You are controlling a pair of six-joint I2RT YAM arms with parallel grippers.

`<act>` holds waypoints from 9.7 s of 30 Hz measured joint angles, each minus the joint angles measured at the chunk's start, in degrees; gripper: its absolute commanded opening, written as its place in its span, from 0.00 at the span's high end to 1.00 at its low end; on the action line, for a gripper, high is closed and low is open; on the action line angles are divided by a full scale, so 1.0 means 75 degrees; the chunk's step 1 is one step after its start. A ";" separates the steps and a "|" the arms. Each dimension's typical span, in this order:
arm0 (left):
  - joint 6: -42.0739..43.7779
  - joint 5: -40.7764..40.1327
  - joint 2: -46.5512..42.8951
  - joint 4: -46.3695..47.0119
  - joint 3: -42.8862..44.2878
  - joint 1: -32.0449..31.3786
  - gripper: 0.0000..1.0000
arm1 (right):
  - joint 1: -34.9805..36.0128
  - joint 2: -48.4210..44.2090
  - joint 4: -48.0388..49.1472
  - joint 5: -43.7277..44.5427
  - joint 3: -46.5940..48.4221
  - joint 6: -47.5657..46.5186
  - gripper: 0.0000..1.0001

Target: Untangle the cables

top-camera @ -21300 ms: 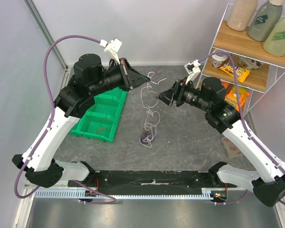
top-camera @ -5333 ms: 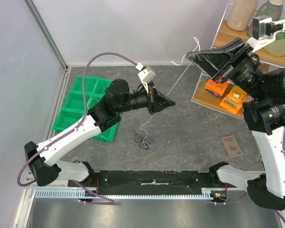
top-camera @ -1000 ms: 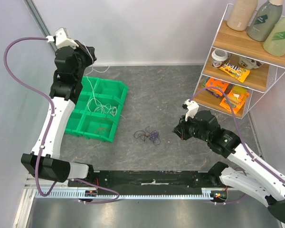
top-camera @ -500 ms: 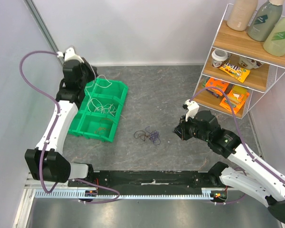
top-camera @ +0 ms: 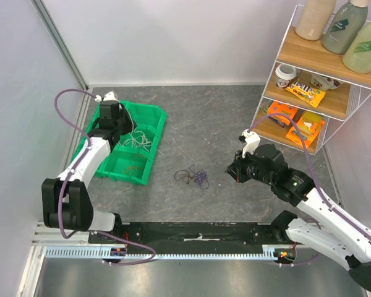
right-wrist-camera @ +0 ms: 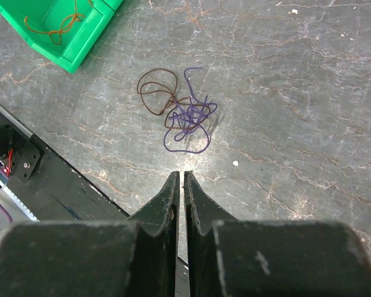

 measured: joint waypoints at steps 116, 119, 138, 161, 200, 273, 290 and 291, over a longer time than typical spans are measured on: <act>-0.1399 0.2556 0.1865 -0.1139 -0.0976 -0.3821 0.94 | 0.0000 0.5936 0.2302 -0.2308 0.0420 0.0501 0.57; -0.1297 0.2509 0.1801 -0.1364 -0.0632 -0.3858 0.98 | 0.0000 0.6097 0.2396 -0.2043 0.0510 0.0562 0.83; 0.1154 0.1620 -0.1944 -0.1740 0.2952 -0.3888 0.98 | -0.1198 0.2856 0.1102 -0.0423 -0.0790 0.0152 0.61; -0.1341 0.4692 -0.0807 0.1419 0.4913 -0.3888 0.98 | -0.1192 0.3150 0.1798 -0.3337 0.5761 -0.0944 0.27; -0.4042 0.5170 0.1040 0.3232 0.8836 -0.3899 0.98 | -0.0629 0.3040 0.3966 -0.4401 0.3168 0.0679 0.82; 0.0119 -0.0979 0.0600 -0.0087 0.5925 -0.0857 0.98 | -0.0152 0.0224 0.0125 -0.0653 -0.0073 0.0099 0.45; -0.1119 -0.0312 0.1046 0.0455 0.4162 -0.0067 0.98 | -0.0157 -0.0012 -0.0312 -0.0192 -0.0061 -0.0023 0.43; -0.1131 -0.0321 0.1005 0.0434 0.4048 -0.0064 0.98 | -0.0157 0.0041 -0.0312 -0.0192 -0.0061 -0.0041 0.43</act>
